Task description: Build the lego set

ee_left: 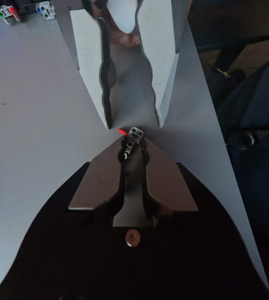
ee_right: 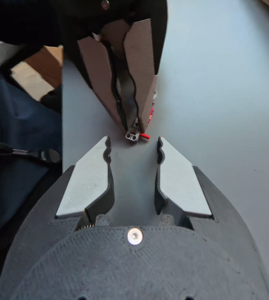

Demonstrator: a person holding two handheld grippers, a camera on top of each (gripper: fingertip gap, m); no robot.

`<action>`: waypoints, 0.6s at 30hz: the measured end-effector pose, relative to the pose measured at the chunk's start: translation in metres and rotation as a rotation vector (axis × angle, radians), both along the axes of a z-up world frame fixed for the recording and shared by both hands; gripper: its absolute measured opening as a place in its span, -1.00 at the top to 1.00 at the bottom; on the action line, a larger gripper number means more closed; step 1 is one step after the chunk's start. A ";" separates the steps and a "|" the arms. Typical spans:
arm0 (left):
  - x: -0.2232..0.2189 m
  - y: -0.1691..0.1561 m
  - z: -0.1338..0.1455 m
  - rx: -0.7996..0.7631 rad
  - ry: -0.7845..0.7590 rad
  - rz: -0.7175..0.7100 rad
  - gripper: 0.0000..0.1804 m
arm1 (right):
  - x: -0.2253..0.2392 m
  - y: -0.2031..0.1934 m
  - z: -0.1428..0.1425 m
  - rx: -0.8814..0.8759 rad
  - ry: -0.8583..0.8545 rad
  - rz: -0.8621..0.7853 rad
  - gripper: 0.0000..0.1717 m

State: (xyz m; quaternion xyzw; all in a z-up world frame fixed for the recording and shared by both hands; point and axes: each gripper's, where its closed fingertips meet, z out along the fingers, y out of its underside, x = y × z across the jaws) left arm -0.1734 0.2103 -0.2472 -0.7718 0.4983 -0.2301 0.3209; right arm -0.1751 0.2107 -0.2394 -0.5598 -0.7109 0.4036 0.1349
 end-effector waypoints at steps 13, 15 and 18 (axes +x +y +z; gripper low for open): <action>0.001 0.004 0.002 -0.074 -0.048 0.121 0.69 | -0.004 0.009 -0.008 0.238 -0.006 -0.120 0.43; -0.001 0.004 0.002 -0.075 -0.047 0.134 0.68 | -0.005 0.009 -0.008 0.249 -0.007 -0.145 0.44; -0.012 0.001 0.003 -0.047 -0.002 0.105 0.59 | -0.007 0.007 -0.008 0.250 0.005 -0.191 0.41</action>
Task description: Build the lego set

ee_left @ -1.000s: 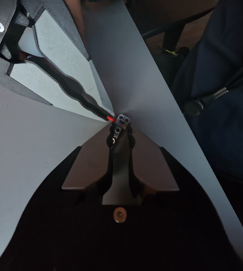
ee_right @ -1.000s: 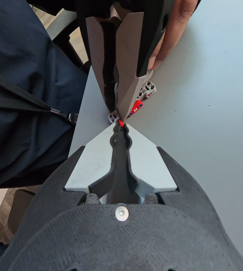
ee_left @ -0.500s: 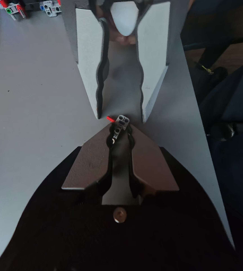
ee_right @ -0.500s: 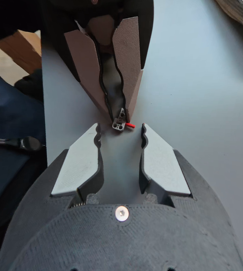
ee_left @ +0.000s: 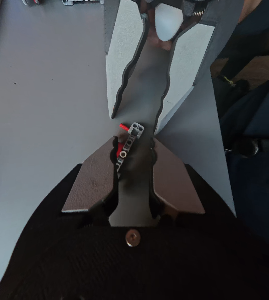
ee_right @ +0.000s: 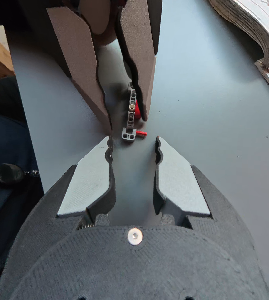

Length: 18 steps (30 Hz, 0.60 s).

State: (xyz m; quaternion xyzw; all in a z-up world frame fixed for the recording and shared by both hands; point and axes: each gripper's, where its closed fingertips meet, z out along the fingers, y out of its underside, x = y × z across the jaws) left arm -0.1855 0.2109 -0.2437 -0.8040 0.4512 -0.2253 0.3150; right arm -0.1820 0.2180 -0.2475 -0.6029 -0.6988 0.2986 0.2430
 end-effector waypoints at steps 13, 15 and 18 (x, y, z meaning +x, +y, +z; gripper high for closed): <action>-0.036 0.001 0.010 0.057 0.078 -0.091 0.61 | -0.005 -0.001 -0.001 0.034 0.033 -0.002 0.49; -0.039 0.001 0.001 0.021 0.089 -0.108 0.58 | -0.005 -0.001 -0.001 0.036 0.034 -0.003 0.50; -0.037 0.004 -0.004 0.023 0.088 -0.132 0.63 | -0.006 0.001 -0.001 0.035 0.036 -0.010 0.53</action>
